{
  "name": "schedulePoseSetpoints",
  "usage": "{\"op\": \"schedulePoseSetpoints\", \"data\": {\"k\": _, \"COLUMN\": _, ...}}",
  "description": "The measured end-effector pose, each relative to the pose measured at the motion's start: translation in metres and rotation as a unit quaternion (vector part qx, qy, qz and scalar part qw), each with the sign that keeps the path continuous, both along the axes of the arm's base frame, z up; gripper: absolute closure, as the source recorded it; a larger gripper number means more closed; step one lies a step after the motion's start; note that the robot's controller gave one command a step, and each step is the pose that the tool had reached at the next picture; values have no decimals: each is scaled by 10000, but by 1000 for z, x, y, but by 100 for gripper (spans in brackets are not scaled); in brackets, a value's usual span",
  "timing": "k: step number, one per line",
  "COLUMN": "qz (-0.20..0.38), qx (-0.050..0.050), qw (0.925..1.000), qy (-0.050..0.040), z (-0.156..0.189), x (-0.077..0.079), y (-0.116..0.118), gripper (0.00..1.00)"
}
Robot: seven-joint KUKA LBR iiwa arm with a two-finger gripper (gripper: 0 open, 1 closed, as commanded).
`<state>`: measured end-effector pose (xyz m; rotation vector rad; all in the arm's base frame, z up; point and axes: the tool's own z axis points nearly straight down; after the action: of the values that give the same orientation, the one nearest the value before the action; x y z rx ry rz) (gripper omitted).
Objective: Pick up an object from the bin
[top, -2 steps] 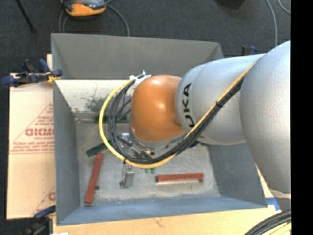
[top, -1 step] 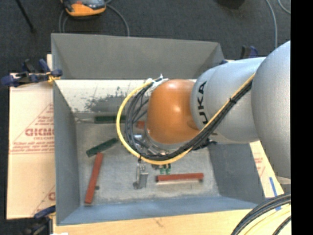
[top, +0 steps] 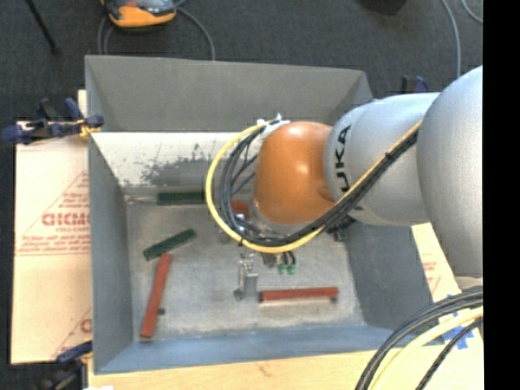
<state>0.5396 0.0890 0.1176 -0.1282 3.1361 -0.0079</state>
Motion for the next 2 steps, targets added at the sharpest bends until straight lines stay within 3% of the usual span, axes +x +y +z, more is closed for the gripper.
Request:
{"op": "schedulePoseSetpoints", "data": {"k": 1, "qz": 154, "qx": 34, "qw": 9999, "qy": -3, "z": -2, "x": -17, "y": -18, "gripper": 0}}
{"op": "schedulePoseSetpoints", "data": {"k": 2, "qz": 153, "qx": 30, "qw": 9999, "qy": 5, "z": -3, "x": -24, "y": -28, "gripper": 0}}
